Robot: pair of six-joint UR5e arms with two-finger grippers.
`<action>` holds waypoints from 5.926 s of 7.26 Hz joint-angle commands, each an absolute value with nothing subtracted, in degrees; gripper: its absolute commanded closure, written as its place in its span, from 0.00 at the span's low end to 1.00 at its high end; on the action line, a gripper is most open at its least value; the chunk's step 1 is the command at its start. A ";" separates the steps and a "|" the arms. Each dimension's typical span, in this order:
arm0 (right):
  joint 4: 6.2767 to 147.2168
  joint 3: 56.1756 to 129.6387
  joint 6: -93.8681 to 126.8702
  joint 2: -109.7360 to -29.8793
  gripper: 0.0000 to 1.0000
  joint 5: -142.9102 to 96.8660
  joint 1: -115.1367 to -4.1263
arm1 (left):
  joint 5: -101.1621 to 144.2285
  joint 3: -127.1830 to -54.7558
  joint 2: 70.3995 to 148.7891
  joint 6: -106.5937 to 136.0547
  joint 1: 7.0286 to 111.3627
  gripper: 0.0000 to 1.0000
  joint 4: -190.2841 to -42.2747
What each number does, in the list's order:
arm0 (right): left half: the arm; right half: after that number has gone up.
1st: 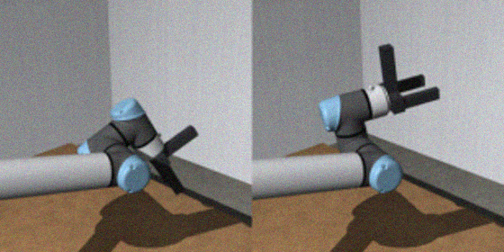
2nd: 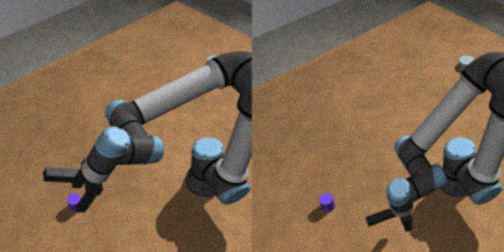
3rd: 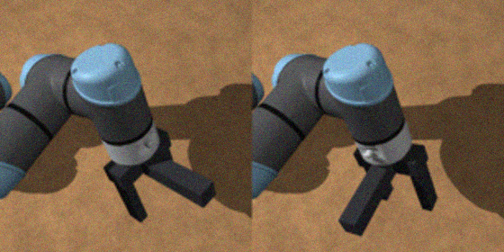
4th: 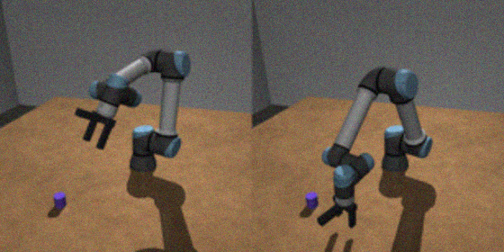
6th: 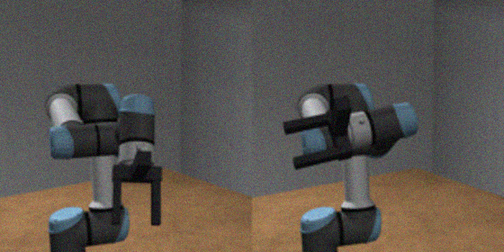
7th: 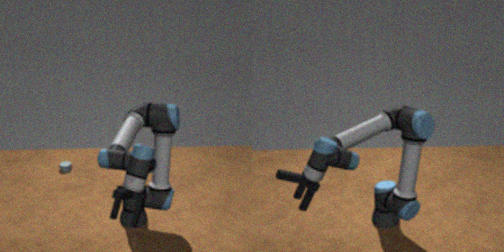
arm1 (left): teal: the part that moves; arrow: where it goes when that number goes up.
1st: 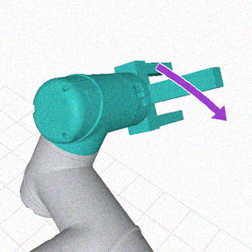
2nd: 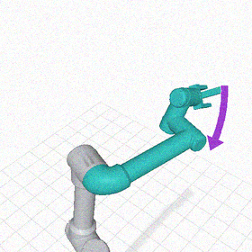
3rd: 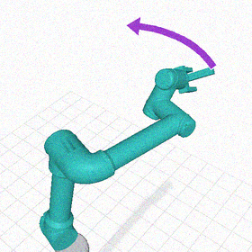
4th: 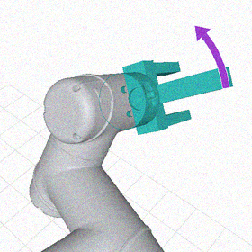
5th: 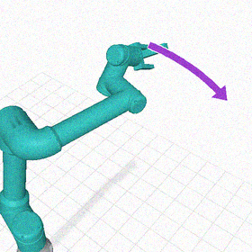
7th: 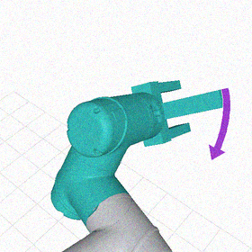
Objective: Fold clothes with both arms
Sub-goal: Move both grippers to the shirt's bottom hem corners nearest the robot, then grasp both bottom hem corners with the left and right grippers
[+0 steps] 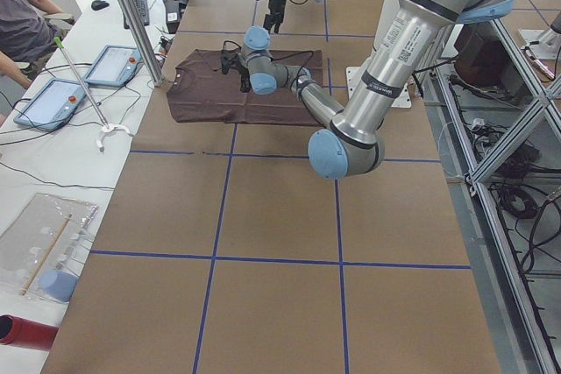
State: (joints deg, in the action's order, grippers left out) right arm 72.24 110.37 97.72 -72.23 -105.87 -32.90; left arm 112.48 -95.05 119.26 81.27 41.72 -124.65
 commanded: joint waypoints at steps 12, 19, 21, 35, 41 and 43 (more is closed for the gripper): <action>80.42 117.77 123.14 -83.58 1.00 -81.56 -7.56 | 111.80 -105.12 112.41 84.99 37.09 0.01 -119.88; 80.68 121.73 123.22 -83.50 1.00 -81.47 -7.65 | 92.11 -121.98 107.32 99.55 16.18 0.11 -95.13; 80.68 121.73 123.22 -83.50 1.00 -81.47 -7.65 | 90.53 -120.95 101.27 105.89 10.22 0.15 -95.10; 80.77 121.55 123.05 -84.11 1.00 -81.30 -7.82 | 89.65 -115.22 103.18 102.13 10.81 0.41 -95.36; 80.77 121.55 123.05 -84.29 1.00 -81.21 -7.91 | 89.38 -114.78 103.53 102.13 11.34 1.00 -95.45; 80.77 121.90 123.05 -84.29 1.00 -81.21 -8.00 | 89.73 -115.40 105.72 102.22 12.13 1.00 -95.19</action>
State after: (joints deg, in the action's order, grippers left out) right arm 80.77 121.68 123.05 -84.24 -81.21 -7.93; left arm 89.47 -114.97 104.41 102.16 11.70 -95.39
